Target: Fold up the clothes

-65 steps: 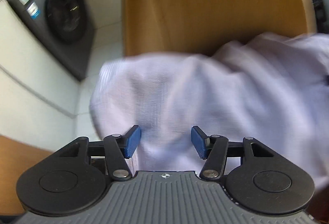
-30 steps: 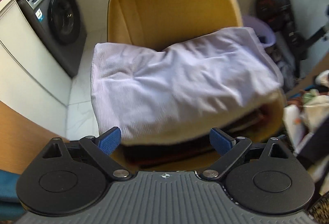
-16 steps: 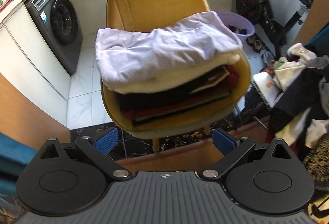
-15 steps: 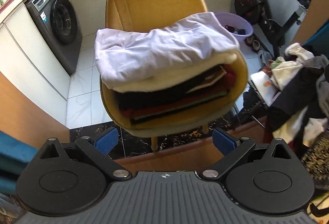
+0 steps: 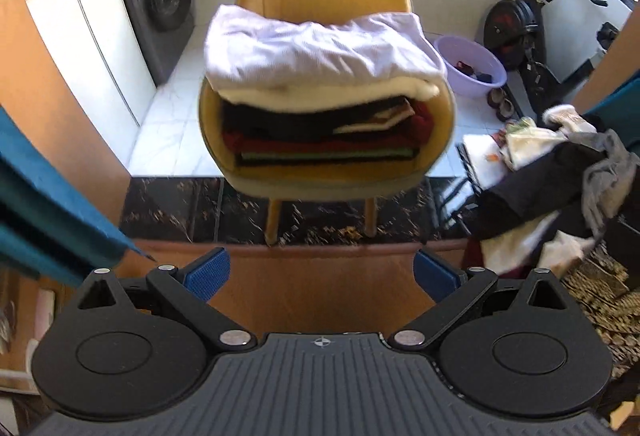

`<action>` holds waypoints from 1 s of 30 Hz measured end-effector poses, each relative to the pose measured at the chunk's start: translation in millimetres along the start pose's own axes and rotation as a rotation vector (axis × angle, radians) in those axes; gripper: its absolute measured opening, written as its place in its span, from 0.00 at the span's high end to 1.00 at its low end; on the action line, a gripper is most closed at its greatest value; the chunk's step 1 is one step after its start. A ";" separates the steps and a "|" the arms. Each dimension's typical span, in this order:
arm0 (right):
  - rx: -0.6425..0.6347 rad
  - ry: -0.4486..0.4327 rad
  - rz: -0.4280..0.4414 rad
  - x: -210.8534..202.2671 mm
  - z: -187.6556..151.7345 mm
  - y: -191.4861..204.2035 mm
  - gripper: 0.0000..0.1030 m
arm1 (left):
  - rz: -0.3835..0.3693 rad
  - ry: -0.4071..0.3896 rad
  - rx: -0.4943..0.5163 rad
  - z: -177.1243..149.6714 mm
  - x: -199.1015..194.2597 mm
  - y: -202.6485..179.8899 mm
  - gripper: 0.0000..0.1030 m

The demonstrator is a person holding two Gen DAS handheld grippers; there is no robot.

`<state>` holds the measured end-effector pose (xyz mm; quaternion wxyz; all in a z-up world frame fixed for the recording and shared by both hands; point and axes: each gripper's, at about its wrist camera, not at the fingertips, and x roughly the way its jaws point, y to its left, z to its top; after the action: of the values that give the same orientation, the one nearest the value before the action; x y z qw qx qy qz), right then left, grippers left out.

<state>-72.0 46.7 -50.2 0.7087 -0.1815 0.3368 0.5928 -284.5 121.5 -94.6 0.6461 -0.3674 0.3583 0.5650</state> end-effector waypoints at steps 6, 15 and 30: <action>0.076 0.045 0.018 -9.4 -18.0 -34.2 0.01 | 0.030 0.010 0.008 -36.0 -16.8 -18.3 0.03; 0.039 0.038 0.063 -24.9 -27.9 -41.2 0.01 | 0.050 -0.015 0.029 -60.5 -32.5 -36.8 0.03; 0.038 0.043 0.071 -28.7 -27.2 -39.0 0.01 | 0.037 0.016 0.007 -65.5 -32.8 -33.4 0.03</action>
<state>-43.6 -0.8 -55.1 0.6831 -0.1688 0.3694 0.6070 -257.9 45.5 -94.5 0.6341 -0.3630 0.3719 0.5726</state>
